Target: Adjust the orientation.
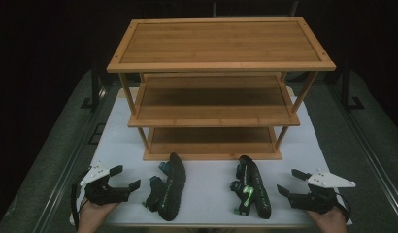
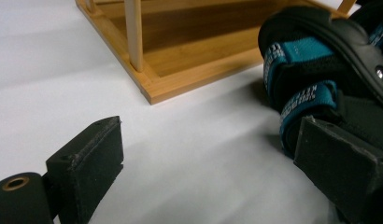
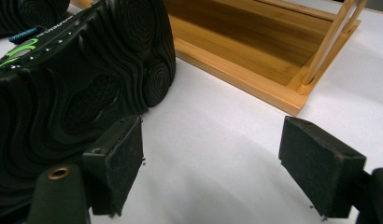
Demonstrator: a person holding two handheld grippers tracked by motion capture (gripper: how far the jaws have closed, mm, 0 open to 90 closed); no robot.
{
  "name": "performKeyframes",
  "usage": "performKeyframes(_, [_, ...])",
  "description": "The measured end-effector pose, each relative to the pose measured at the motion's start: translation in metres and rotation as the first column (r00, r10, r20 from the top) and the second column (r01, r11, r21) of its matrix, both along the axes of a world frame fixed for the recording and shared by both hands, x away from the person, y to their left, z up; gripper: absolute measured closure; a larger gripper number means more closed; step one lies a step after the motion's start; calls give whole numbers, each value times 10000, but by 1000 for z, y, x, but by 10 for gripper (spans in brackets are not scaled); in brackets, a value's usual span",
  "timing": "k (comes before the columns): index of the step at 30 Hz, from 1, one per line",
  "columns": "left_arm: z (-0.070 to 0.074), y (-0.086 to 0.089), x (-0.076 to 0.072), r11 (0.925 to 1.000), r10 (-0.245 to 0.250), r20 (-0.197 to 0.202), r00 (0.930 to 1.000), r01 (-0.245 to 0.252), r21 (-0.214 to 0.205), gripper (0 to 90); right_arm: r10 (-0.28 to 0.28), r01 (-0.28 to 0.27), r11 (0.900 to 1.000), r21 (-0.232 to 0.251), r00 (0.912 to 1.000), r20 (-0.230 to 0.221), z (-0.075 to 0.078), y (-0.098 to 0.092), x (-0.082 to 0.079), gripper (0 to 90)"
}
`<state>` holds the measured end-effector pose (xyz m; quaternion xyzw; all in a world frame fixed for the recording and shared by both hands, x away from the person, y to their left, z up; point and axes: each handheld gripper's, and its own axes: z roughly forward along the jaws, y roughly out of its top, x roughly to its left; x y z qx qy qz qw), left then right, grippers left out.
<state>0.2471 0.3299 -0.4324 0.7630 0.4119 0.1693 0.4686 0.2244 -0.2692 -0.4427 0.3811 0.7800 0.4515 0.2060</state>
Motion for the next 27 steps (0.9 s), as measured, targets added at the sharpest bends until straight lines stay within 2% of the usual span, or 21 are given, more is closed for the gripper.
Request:
performKeyframes(3, [1,-1,1,9999,-30,-147,9999,28,-110,80,-28,29,10000,82,10000,-44,-1,-2,0,213])
performKeyframes(6, [1,-1,0,9995,-213,-83,9997,211,-236,130,-58,58,9999,94,10000,-20,-1,-3,-1,213])
performKeyframes(11, [0,-4,1,9990,-454,-254,9986,454,-14,159,-129,129,9998,151,9999,3,0,-4,-3,214])
performKeyframes(14, [-1,-7,0,9960,-883,-350,9955,887,103,230,-116,116,9998,161,9999,23,1,-2,-3,213])
performKeyframes(16, [-3,-9,2,9951,-948,-447,9945,959,250,237,-51,50,9999,137,10000,4,0,-1,-2,214])
performKeyframes(21, [-5,-14,6,9907,-1276,-580,9901,1301,411,319,28,-28,10000,82,10000,11,-1,1,-2,213])
performKeyframes(24, [-5,-19,6,9847,-1623,-657,9845,1659,527,357,21,-21,10000,94,10000,25,0,0,-2,214])
performKeyframes(26, [-4,-21,6,9830,-1704,-632,9834,1741,586,395,29,-30,10000,84,10000,23,0,0,-3,214])
performKeyframes(27, [-5,-23,6,9799,-1748,-717,9820,1806,850,403,38,-38,10000,91,10000,16,0,1,-3,214])
